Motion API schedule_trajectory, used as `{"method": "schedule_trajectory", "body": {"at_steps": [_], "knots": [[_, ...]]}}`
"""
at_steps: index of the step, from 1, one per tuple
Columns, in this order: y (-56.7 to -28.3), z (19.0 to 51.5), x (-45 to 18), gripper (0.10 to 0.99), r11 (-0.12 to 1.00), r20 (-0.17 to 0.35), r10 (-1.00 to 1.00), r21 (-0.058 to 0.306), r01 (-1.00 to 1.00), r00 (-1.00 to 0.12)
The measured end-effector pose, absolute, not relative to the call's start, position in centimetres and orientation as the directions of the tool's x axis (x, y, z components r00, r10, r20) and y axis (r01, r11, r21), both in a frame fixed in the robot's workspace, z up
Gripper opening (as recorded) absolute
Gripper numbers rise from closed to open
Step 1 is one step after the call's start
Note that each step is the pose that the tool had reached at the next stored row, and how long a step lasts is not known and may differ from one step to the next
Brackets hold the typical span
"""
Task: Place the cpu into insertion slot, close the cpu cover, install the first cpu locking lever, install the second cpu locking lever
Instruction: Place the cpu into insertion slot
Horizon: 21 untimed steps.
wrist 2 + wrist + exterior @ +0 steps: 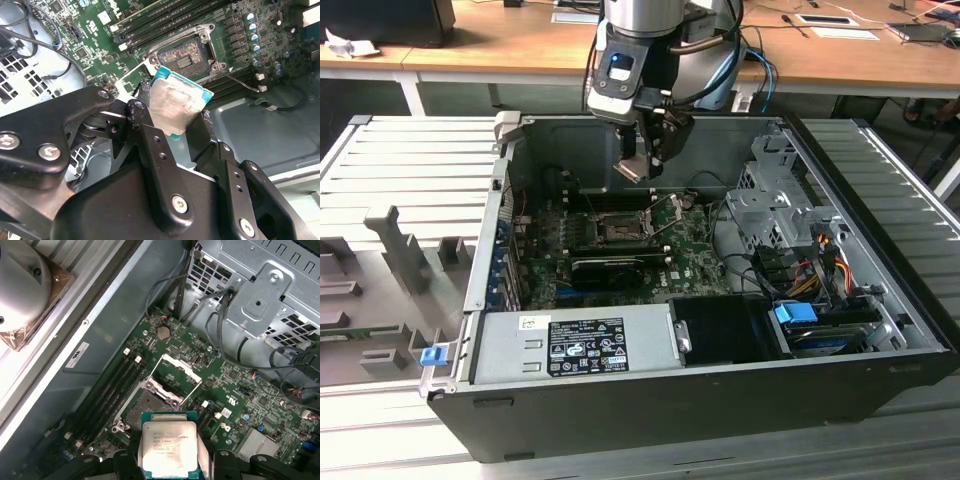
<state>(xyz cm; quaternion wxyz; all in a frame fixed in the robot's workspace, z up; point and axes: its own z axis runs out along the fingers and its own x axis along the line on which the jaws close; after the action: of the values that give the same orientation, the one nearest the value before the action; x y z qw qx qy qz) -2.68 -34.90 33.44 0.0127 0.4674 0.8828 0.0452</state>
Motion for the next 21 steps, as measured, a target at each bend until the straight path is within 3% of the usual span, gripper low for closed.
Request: {"method": "schedule_trajectory", "body": {"at_steps": [21], "knots": [[-34.9, 33.3, -2.68, 0.529, 0.449, 0.02, 0.892, 0.092, 0.889, -0.452]]}}
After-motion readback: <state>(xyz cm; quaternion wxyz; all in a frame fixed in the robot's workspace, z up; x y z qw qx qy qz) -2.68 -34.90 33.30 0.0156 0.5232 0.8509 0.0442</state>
